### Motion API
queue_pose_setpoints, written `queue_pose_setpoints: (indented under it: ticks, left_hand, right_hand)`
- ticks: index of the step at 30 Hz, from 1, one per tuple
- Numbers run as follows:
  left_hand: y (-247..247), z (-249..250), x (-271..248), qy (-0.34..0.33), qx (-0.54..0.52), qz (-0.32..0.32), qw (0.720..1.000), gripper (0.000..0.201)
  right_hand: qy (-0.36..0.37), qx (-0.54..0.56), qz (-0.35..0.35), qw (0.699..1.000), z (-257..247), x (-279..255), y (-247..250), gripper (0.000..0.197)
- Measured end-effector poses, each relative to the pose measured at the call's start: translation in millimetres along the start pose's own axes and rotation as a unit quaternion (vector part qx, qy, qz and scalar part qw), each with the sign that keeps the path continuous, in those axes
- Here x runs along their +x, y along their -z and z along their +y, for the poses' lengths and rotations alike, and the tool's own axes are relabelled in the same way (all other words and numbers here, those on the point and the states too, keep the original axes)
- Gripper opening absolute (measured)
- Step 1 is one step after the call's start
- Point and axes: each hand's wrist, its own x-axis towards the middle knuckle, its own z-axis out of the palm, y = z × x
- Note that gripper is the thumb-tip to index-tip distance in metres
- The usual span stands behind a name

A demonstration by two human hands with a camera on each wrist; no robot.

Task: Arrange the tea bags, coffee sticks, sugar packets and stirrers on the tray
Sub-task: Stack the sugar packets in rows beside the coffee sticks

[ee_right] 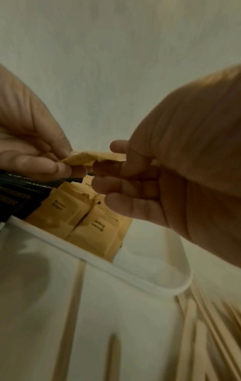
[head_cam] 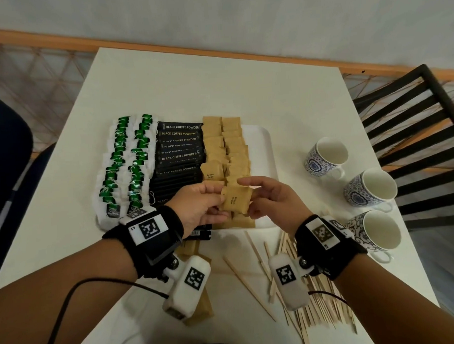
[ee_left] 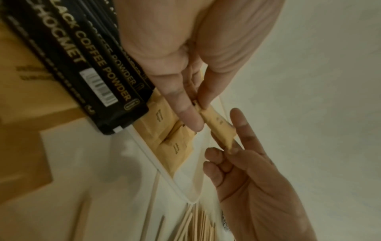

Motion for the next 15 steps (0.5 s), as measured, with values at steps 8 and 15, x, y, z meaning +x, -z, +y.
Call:
queue_pose_setpoints:
  ticks: [8, 15]
  left_hand:
    - [-13.5, 9.0, 9.8, -0.136, 0.349, 0.017, 0.927, 0.018]
    - [-25.7, 20.2, 17.4, -0.252, 0.682, -0.030, 0.686, 0.016]
  right_hand:
    - [0.027, -0.052, 0.120, 0.991, 11.7, 6.1, 18.9, 0.015]
    - [-0.056, -0.102, 0.094, 0.989, 29.2, -5.8, 36.7, 0.011]
